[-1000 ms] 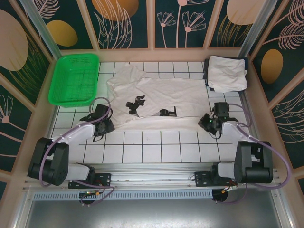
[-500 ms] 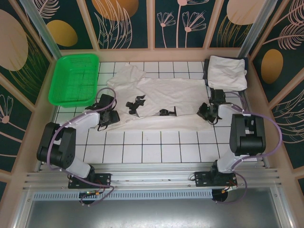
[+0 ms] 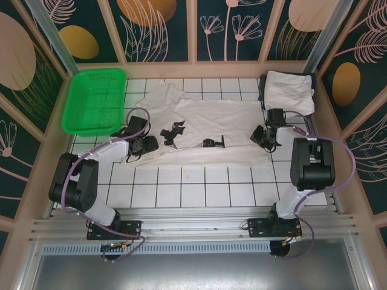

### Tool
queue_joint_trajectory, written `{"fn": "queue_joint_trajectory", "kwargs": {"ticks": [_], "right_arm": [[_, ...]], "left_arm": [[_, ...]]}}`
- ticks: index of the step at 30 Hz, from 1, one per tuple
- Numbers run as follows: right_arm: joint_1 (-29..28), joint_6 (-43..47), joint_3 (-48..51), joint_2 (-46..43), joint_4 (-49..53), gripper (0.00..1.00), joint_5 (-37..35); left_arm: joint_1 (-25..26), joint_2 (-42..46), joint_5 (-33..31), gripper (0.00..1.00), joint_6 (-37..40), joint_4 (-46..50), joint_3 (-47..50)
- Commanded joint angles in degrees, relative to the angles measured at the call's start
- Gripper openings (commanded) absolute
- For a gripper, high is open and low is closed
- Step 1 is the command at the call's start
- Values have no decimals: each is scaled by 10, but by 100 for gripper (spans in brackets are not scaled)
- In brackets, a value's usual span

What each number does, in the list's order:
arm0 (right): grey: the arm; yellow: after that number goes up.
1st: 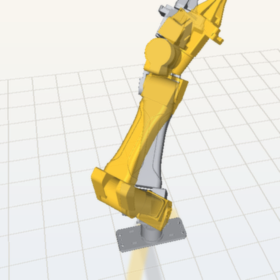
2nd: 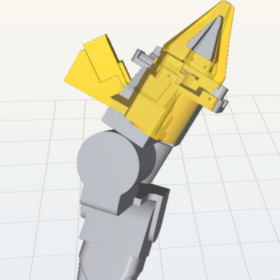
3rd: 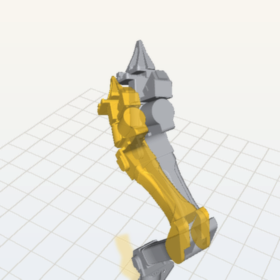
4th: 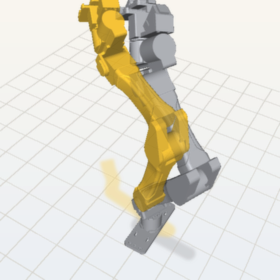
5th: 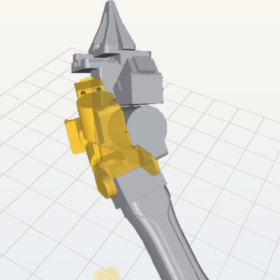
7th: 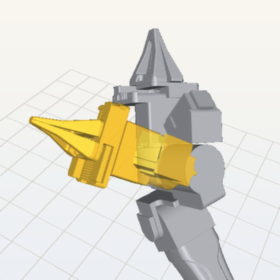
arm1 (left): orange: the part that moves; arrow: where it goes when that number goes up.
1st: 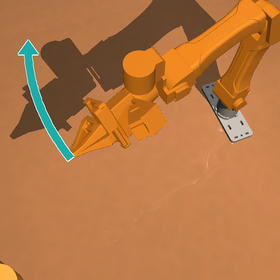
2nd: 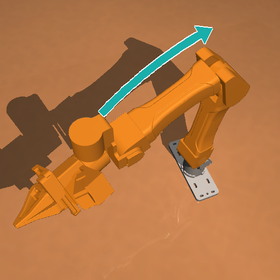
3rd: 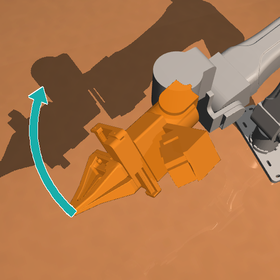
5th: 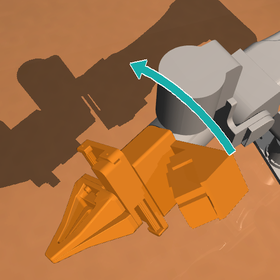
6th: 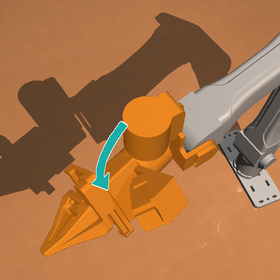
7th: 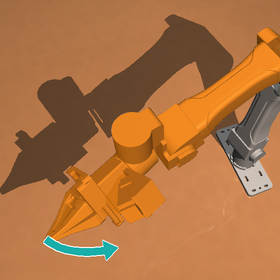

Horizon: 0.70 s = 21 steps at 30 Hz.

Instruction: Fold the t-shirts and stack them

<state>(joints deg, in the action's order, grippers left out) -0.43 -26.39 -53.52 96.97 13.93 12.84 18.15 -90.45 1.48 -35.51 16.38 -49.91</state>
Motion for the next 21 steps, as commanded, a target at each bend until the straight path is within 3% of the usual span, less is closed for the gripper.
{"fn": "queue_joint_trajectory", "kwargs": {"ticks": [1,5,11,21], "right_arm": [[2,7,25,-60,0,23,-16],[5,2,68,-115,-15,25,-6],[11,5,114,-159,-27,25,7],[21,7,129,-161,-40,26,26]], "left_arm": [[13,-22,24,48,-4,-22,-2],[17,-47,16,34,5,-13,-32],[20,-72,23,19,14,-8,-67],[36,-139,13,14,59,33,-159]]}}
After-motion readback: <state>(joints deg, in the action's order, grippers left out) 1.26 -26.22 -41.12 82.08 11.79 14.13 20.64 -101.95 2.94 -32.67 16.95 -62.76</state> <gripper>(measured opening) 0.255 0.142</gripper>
